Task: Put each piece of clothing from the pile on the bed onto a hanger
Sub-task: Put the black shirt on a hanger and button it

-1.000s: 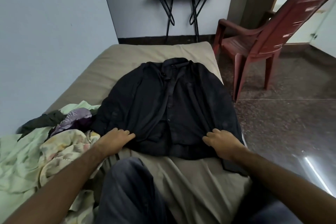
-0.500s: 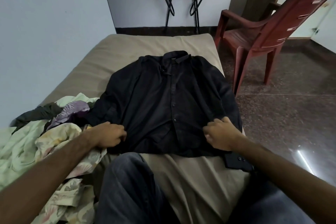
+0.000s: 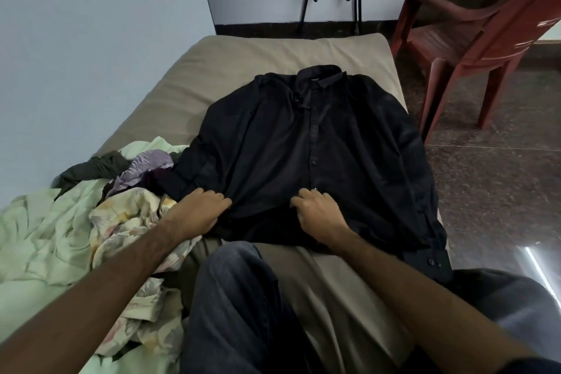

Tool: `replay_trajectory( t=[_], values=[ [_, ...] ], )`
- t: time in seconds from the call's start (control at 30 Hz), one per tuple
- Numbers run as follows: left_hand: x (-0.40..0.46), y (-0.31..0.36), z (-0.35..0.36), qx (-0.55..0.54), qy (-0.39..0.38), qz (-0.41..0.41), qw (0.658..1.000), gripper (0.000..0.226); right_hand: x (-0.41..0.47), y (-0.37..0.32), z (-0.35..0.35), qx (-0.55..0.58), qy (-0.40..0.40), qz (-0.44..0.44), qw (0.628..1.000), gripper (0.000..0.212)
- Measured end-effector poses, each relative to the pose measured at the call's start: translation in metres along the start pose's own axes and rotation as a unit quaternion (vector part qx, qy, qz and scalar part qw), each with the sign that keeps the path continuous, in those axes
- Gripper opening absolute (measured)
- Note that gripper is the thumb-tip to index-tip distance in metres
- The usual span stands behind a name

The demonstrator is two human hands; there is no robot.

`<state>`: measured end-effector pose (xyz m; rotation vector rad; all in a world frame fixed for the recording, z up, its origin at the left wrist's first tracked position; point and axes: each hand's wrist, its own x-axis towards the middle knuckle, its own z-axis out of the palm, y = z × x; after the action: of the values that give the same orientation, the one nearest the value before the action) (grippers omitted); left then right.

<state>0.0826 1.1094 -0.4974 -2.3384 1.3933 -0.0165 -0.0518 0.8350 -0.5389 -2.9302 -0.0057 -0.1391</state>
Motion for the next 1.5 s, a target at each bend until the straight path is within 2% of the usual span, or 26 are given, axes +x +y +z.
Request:
replay_trajectory(
  t=[0.13, 0.23, 0.3, 0.4, 0.43, 0.5, 0.53, 0.63, 0.7, 0.77, 0.87, 0.93, 0.97, 1.03, 1.07, 1.17, 1.23, 1.3, 1.4, 1.43, 1.5],
  values=[
    [-0.009, -0.006, 0.004, 0.051, -0.004, 0.012, 0.999, 0.038, -0.013, 0.031, -0.031, 0.059, -0.112, -0.079, 0.989, 0.015],
    [-0.014, -0.004, 0.005, 0.062, -0.002, 0.025, 0.998, 0.039, -0.021, 0.045, -0.046, 0.069, -0.167, -0.048, 0.982, 0.013],
    [-0.016, -0.006, 0.003, 0.078, -0.006, 0.055, 0.995, 0.031, -0.027, 0.043, -0.044, 0.053, -0.165, -0.051, 0.983, 0.015],
    [-0.024, -0.014, 0.005, 0.084, -0.019, 0.099, 0.991, 0.021, -0.041, 0.032, -0.024, -0.03, -0.133, -0.09, 0.987, 0.042],
    [-0.026, -0.016, 0.004, 0.072, -0.019, 0.101, 0.992, 0.024, -0.046, 0.028, -0.017, -0.037, -0.115, -0.097, 0.988, 0.042],
    [-0.027, -0.017, 0.003, 0.047, -0.037, 0.097, 0.993, 0.033, -0.05, 0.022, -0.004, 0.003, -0.08, -0.111, 0.991, 0.024],
    [-0.027, -0.016, 0.002, 0.039, -0.052, 0.103, 0.993, 0.038, -0.051, 0.019, -0.002, 0.036, -0.086, -0.109, 0.99, 0.017],
    [-0.027, -0.013, -0.004, 0.006, -0.104, 0.129, 0.986, 0.048, -0.052, 0.018, -0.004, 0.127, -0.17, -0.095, 0.973, 0.019],
    [-0.028, -0.013, -0.005, -0.012, -0.124, 0.139, 0.982, 0.045, -0.054, 0.017, -0.009, 0.16, -0.211, -0.095, 0.96, 0.019],
    [-0.027, -0.017, -0.006, -0.071, -0.162, 0.113, 0.978, 0.034, -0.059, 0.018, -0.016, 0.191, -0.21, -0.093, 0.954, 0.028],
    [-0.01, -0.024, -0.021, -0.254, -0.186, 0.038, 0.948, 0.027, -0.071, 0.032, -0.034, 0.222, -0.097, -0.062, 0.968, 0.037],
    [0.008, -0.016, -0.041, -0.329, -0.124, 0.023, 0.936, 0.029, -0.084, 0.055, -0.044, 0.138, -0.027, -0.038, 0.989, 0.036],
    [0.018, -0.006, -0.05, -0.342, -0.086, 0.026, 0.936, 0.026, -0.092, 0.066, -0.05, 0.072, -0.028, -0.019, 0.997, 0.038],
    [0.038, 0.027, -0.071, -0.339, -0.046, 0.054, 0.938, 0.022, -0.108, 0.083, -0.054, -0.036, -0.074, 0.018, 0.996, 0.049],
    [0.048, 0.046, -0.077, -0.326, -0.047, 0.079, 0.941, 0.023, -0.115, 0.089, -0.054, -0.054, -0.094, 0.034, 0.994, 0.054],
    [0.074, 0.102, -0.085, -0.278, -0.121, 0.131, 0.944, 0.037, -0.121, 0.093, -0.048, -0.05, -0.072, 0.039, 0.995, 0.046],
    [0.084, 0.126, -0.088, -0.271, -0.169, 0.119, 0.94, 0.048, -0.118, 0.094, -0.046, -0.044, -0.032, 0.034, 0.998, 0.032],
    [0.088, 0.136, -0.09, -0.275, -0.172, 0.093, 0.941, 0.051, -0.116, 0.097, -0.054, 0.042, -0.016, 0.04, 0.998, 0.026],
    [0.087, 0.134, -0.098, -0.307, -0.178, 0.068, 0.932, 0.039, -0.116, 0.096, -0.072, 0.239, -0.12, 0.02, 0.963, 0.019],
    [0.084, 0.133, -0.1, -0.315, -0.183, 0.061, 0.93, 0.037, -0.119, 0.095, -0.076, 0.259, -0.151, 0.008, 0.954, 0.017],
    [0.079, 0.137, -0.104, -0.288, -0.163, 0.059, 0.942, 0.037, -0.127, 0.096, -0.074, 0.177, -0.167, -0.005, 0.97, 0.025]
  ],
)
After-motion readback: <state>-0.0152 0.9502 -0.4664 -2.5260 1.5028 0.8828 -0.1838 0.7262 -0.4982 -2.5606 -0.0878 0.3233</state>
